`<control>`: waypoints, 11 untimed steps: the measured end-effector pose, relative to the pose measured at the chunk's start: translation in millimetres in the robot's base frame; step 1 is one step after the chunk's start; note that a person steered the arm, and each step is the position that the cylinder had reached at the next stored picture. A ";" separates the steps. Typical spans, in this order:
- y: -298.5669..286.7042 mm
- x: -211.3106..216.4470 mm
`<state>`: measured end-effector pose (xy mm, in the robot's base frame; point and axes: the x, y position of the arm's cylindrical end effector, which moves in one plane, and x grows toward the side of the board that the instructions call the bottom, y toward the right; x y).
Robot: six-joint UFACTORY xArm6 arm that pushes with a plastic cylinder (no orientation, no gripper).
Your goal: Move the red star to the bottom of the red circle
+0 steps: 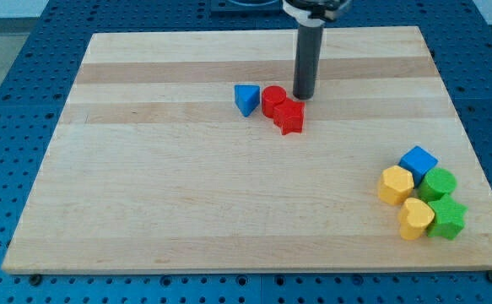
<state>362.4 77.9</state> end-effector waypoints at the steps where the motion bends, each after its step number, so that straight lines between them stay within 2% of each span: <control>1: 2.2 29.0; 2: 2.2 50.8; 5: 2.5 81.8; 7: 0.4 81.9; 11: -42.4 63.2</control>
